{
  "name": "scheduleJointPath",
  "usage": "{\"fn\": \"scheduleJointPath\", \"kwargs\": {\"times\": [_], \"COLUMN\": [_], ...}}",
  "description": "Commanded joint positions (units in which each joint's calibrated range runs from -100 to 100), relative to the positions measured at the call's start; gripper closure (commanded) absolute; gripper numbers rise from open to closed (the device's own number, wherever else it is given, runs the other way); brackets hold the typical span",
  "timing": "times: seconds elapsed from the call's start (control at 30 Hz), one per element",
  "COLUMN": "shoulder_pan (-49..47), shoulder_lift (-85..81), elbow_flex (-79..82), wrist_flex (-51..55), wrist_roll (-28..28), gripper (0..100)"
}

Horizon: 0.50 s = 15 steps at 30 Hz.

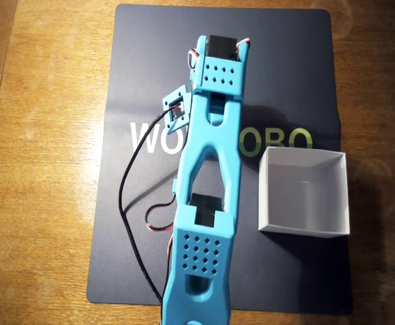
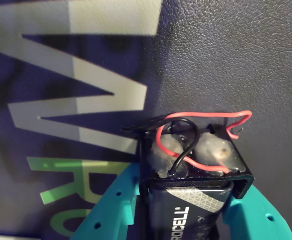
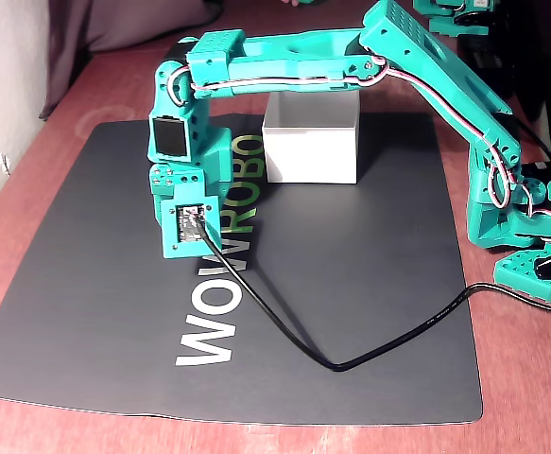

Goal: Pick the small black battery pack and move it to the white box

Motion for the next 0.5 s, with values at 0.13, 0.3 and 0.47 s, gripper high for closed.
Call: {"fn": "scheduleJointPath", "kwargs": {"times": [0.13,0.3,0.47], "shoulder_pan": [2.35,2.46,2.35], "shoulder_lift": [-0.60,-0.95,-2.01], "elbow_flex": [0.67,0.67,0.13], "wrist_flex": [0.95,0.95,0.95], "wrist_roll": [0.25,0.25,0.25], "gripper": [91,92,92]}}
